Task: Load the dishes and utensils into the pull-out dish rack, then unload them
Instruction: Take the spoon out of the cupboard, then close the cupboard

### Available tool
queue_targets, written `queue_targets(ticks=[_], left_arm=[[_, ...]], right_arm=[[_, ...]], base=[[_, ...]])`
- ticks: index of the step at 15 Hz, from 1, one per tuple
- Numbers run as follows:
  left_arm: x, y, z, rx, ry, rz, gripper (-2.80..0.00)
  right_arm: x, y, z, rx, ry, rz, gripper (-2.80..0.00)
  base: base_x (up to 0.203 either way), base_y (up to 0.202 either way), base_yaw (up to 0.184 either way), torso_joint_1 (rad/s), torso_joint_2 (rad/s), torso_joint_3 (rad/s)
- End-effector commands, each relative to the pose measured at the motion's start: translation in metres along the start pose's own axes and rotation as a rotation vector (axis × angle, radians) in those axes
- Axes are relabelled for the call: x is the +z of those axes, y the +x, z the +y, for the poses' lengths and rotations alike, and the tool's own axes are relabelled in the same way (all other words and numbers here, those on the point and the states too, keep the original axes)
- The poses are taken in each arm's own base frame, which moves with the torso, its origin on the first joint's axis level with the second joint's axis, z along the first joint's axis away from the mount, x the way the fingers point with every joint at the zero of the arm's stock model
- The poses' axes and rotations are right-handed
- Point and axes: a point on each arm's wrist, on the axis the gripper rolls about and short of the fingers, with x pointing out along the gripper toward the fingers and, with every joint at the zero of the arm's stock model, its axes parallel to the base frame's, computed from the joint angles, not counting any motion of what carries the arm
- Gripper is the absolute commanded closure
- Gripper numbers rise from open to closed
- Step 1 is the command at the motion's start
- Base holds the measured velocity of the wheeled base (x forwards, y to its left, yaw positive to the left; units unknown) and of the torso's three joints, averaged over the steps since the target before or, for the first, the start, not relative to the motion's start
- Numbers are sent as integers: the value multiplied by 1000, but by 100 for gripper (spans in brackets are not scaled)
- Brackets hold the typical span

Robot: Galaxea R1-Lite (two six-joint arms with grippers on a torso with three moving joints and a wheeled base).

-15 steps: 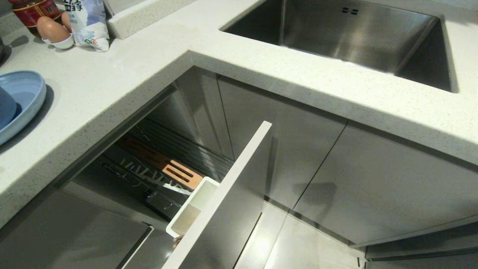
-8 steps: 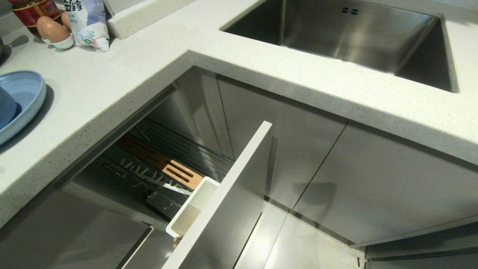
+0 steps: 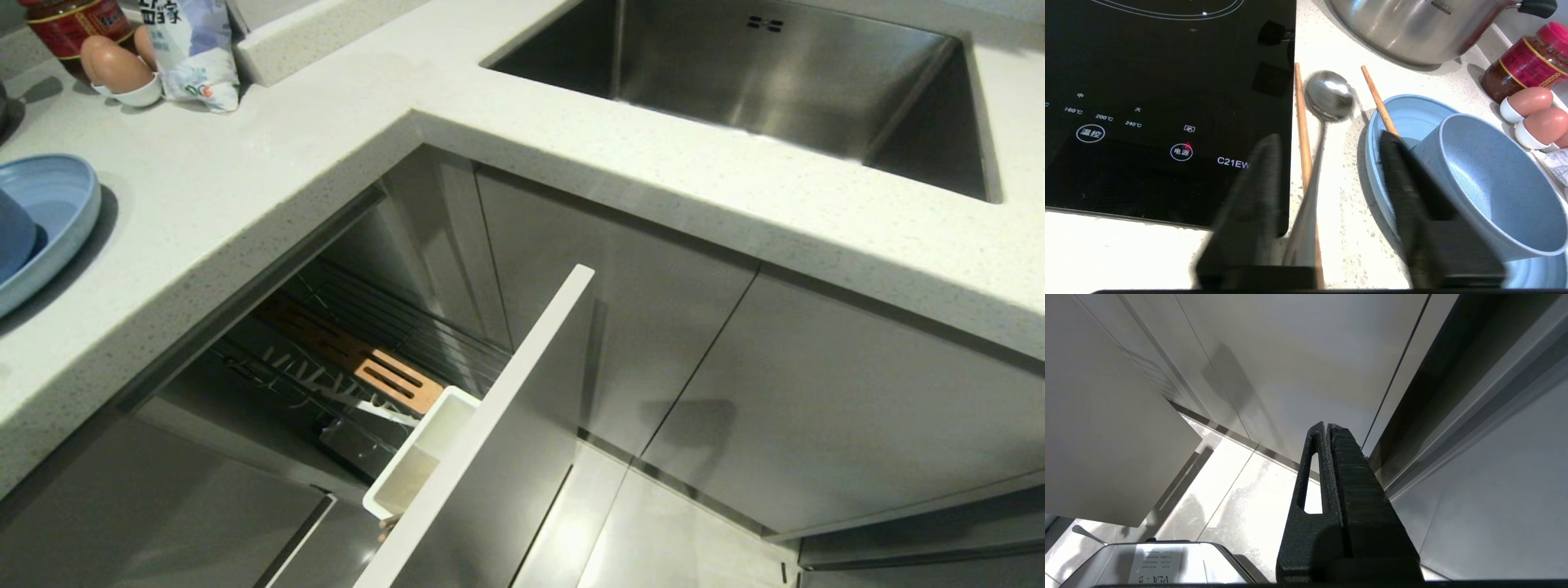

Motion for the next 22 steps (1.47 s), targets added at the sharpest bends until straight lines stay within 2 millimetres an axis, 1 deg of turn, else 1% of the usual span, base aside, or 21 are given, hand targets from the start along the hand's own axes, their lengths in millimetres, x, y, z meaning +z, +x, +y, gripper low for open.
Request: queue_targets(ticks=[1,3,5,6,7,9,10,12,13,15,17,19,22], left_arm=[[2,0,-1,-5,-5,-8,-280],[8,-3,-6,-25,-10,-34,-280],[27,-12,-20,-82,-20,-100,-280],[40,-18,-31,-126,-29,-141,-233],[55,-24,-43,-177,-39,-181,0],[87,-33,-70,-301,-66,-231,0],[101,-34,-82,-347,-76,-230,0],[123,-25,-107,-430,-97,-164,0],[126,-15,-118,-482,-111,-81,0],[120,1,-140,-599,-137,132,0],[103,5,-160,-713,-146,353,0],[80,0,-178,-829,-137,566,0],[39,-23,-205,-953,-69,840,0]], right_arm=[[0,0,0,0,0,0,0],[0,0,0,0,0,0,0],[0,0,0,0,0,0,0],[0,0,0,0,0,0,0],[0,0,0,0,0,0,0],[0,0,0,0,0,1,0],[0,0,0,0,0,0,0],[0,0,0,0,0,0,0],[0,0,0,0,0,0,0],[0,0,0,0,0,0,0],[0,0,0,0,0,0,0],[0,0,0,0,0,0,0],[0,0,0,0,0,0,0]], base=[[0,0,0,0,0,0],[0,0,0,0,0,0],[0,0,0,0,0,0],[0,0,0,0,0,0],[0,0,0,0,0,0],[0,0,0,0,0,0],[0,0,0,0,0,0],[0,0,0,0,0,0],[0,0,0,0,0,0],[0,0,0,0,0,0],[0,0,0,0,0,0],[0,0,0,0,0,0],[0,0,0,0,0,0]])
